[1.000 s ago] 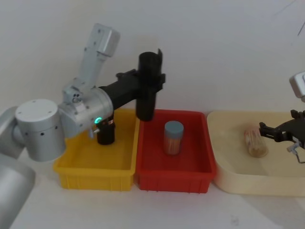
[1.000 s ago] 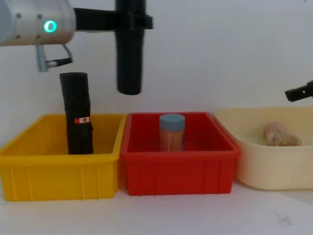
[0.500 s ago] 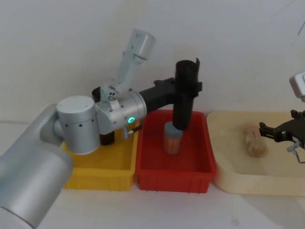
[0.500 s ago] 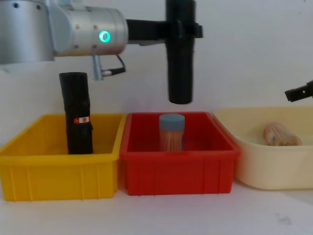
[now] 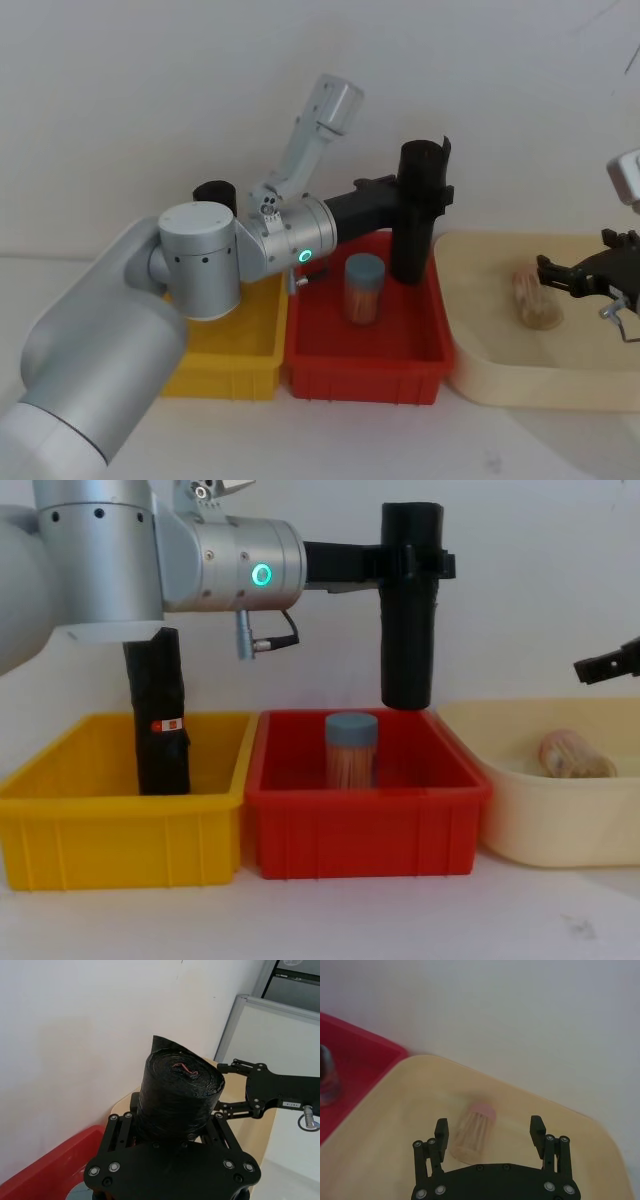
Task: Pick up the garbage bag with the one hand and transfer it to the other hand.
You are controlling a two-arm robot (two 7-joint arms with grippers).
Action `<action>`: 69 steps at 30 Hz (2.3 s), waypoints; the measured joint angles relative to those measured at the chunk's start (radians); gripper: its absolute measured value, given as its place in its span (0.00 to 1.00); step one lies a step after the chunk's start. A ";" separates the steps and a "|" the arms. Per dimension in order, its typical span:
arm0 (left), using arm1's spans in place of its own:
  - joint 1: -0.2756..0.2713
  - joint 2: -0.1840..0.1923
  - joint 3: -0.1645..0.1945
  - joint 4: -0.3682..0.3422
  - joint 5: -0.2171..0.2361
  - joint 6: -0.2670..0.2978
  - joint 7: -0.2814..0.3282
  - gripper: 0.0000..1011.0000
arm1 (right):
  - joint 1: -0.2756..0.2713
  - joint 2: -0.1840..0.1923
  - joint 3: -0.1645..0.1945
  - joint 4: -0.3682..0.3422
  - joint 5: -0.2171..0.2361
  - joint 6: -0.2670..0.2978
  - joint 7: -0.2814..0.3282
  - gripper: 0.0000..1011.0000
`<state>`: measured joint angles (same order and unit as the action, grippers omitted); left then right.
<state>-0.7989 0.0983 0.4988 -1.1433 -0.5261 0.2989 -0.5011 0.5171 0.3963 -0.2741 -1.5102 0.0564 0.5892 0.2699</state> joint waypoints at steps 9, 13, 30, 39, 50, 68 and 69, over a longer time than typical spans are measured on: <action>-0.015 -0.012 0.013 0.031 0.000 -0.007 -0.009 0.52 | -0.019 -0.004 0.011 -0.026 0.056 -0.018 0.073 0.99; -0.019 -0.015 0.016 0.038 0.000 -0.009 -0.011 0.52 | -0.026 -0.011 0.012 -0.039 0.086 -0.017 0.104 0.99; -0.026 -0.020 0.022 0.053 0.001 -0.012 -0.015 0.52 | -0.009 -0.061 -0.019 0.001 0.152 -0.010 0.166 0.99; -0.028 -0.021 0.023 0.056 0.001 -0.013 -0.016 0.52 | 0.022 -0.090 -0.039 0.047 0.168 -0.015 0.176 0.99; -0.028 -0.022 0.024 0.057 0.001 -0.013 -0.017 0.52 | 0.049 -0.115 -0.051 0.071 0.196 -0.015 0.196 0.99; -0.029 -0.022 0.024 0.058 0.001 -0.013 -0.016 0.52 | 0.105 -0.156 -0.080 0.150 0.221 -0.037 0.214 0.99; -0.029 -0.022 0.024 0.058 0.001 -0.013 -0.016 0.52 | 0.115 -0.164 -0.085 0.172 0.221 -0.046 0.214 0.99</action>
<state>-0.8275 0.0764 0.5226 -1.0849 -0.5250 0.2856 -0.5176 0.6323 0.2323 -0.3591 -1.3386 0.2777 0.5433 0.4838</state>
